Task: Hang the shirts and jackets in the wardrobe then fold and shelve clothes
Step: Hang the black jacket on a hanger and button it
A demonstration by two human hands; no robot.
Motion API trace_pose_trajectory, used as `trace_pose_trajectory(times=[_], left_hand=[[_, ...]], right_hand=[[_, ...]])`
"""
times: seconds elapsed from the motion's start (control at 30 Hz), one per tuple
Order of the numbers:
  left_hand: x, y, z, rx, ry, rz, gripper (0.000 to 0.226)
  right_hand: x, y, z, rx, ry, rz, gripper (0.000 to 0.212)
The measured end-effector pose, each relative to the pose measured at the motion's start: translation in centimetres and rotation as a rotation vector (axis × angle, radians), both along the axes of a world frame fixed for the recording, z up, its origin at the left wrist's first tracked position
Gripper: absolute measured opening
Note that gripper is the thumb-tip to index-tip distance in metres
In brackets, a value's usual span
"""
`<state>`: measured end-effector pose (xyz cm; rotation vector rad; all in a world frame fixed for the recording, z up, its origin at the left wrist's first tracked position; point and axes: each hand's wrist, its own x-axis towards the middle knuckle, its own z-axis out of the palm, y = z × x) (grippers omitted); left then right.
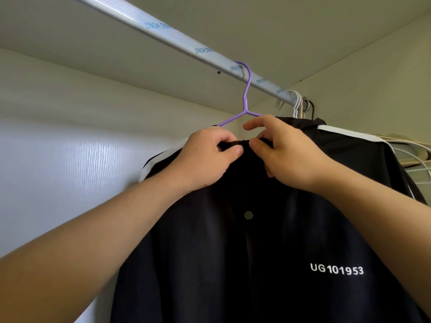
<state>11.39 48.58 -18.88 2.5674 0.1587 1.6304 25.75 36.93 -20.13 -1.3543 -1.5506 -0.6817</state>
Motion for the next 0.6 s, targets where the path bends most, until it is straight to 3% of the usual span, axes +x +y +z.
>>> trace_pose_trajectory(times=[0.1, 0.2, 0.3, 0.37, 0.47, 0.6], left_hand=[[0.1, -0.1, 0.0, 0.02, -0.018, 0.035, 0.013], [0.2, -0.3, -0.8, 0.072, -0.103, 0.105, 0.005], [0.2, -0.8, -3.2, 0.072, -0.265, 0.001, 0.03], [-0.1, -1.2, -5.2, 0.049, -0.406, -0.102, 0.036], [-0.3, -1.1, -8.2, -0.057, -0.53, -0.121, 0.025], [0.3, 0.1, -10.8, -0.373, -0.456, -0.217, 0.018]], right_hand=[[-0.5, -0.1, -0.6, 0.07, 0.006, -0.016, 0.031], [-1.4, -0.3, -2.9, 0.374, 0.022, -0.183, 0.037], [-2.5, 0.1, -7.6, 0.572, 0.071, -0.258, 0.041], [-3.4, 1.0, -11.0, 0.552, 0.078, -0.317, 0.051], [-4.2, 2.7, -14.2, 0.464, 0.078, -0.453, 0.07], [-4.4, 4.1, -15.6, 0.378, 0.108, -0.524, 0.074]])
